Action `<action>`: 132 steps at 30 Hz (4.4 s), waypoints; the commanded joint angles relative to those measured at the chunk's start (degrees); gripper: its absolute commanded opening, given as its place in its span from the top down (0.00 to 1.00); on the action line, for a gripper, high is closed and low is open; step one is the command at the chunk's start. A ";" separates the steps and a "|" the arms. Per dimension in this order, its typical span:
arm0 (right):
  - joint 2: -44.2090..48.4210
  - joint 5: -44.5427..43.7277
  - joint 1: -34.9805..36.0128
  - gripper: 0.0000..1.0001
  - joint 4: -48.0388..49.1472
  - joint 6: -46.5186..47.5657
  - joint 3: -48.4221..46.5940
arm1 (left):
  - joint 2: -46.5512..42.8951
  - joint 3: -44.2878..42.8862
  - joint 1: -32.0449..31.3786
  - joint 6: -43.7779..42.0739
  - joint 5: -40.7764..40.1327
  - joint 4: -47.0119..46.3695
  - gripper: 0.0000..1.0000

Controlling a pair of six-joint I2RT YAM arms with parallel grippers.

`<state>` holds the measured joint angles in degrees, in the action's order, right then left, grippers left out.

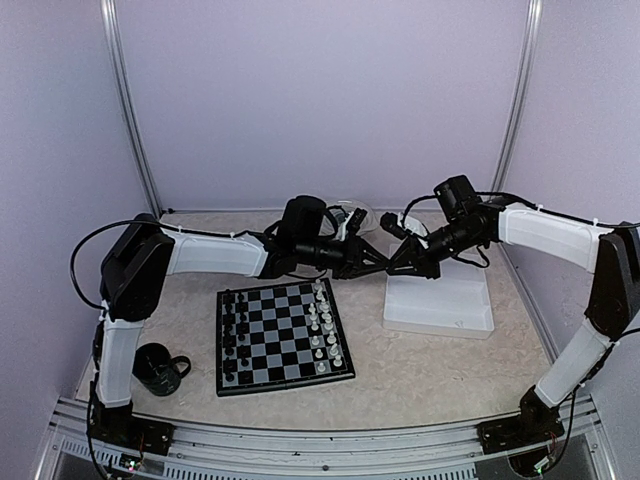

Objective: Set up the chess pieces on the board
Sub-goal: Pass from the right arm to the left, then place the pawn at h2, then pick up the pawn from the storage box.

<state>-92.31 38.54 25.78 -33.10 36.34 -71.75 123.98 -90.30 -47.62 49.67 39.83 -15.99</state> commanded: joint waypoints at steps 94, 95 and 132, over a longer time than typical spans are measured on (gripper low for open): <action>1.63 -1.16 -16.07 0.50 -8.12 0.90 5.83 | 3.71 -23.11 2.69 -35.10 -46.10 64.95 0.64; 2.04 -2.08 -17.48 0.51 -9.78 1.89 5.55 | 2.52 -22.89 2.83 -34.96 -46.04 64.88 0.64; -6.50 -22.49 -20.38 0.67 -9.70 4.49 15.76 | -3.57 -19.48 1.21 -34.55 -44.11 57.15 0.58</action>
<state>-97.45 17.04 5.41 -43.59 41.80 -56.29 120.55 -110.72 -46.06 14.50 -4.71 42.74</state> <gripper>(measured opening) 0.362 0.416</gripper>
